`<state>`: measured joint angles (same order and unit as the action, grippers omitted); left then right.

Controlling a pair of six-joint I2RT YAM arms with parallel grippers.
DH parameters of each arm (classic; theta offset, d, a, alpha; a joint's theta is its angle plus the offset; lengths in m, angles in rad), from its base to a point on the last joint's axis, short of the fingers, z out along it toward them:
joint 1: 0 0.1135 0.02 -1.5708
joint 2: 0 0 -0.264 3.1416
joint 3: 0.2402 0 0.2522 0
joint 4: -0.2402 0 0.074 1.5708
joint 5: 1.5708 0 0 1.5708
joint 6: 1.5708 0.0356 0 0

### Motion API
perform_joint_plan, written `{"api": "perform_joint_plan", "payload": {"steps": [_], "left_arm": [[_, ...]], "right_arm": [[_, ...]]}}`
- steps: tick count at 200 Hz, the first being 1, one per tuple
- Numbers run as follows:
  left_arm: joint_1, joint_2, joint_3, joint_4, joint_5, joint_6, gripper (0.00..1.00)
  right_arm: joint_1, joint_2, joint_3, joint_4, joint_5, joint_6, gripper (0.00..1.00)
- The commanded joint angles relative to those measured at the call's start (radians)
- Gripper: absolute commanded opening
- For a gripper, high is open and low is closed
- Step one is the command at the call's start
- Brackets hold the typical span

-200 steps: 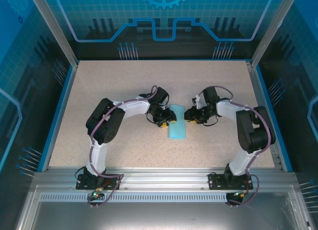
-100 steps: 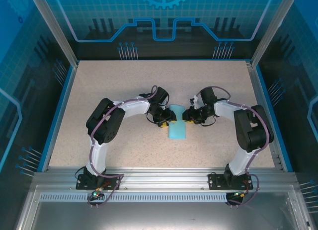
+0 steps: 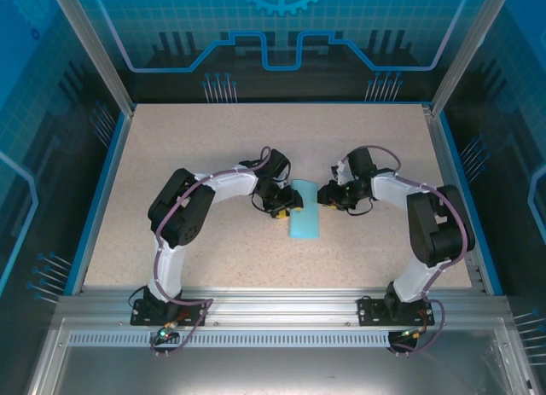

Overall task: Fold a paper plane with a square sheet of paper (fold left side to right side)
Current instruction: First fold in half a square sheet of paper at the center of the table.

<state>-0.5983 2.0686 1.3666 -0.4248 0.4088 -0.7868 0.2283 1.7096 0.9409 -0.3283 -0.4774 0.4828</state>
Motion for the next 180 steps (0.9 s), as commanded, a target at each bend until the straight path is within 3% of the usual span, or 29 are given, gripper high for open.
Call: {"api": "perform_joint_plan", "payload": {"steps": [1,180], "left_arm": [[-0.014,0.068,0.002,-0.009,-0.013,0.032,0.5],[-0.025,0.092,0.022,-0.028,-0.016,0.037,0.52]], "right_arm": [[-0.013,-0.016,-0.016,-0.007,0.002,0.008,0.3],[0.009,0.005,-0.01,-0.02,-0.033,0.005,0.27]]}}
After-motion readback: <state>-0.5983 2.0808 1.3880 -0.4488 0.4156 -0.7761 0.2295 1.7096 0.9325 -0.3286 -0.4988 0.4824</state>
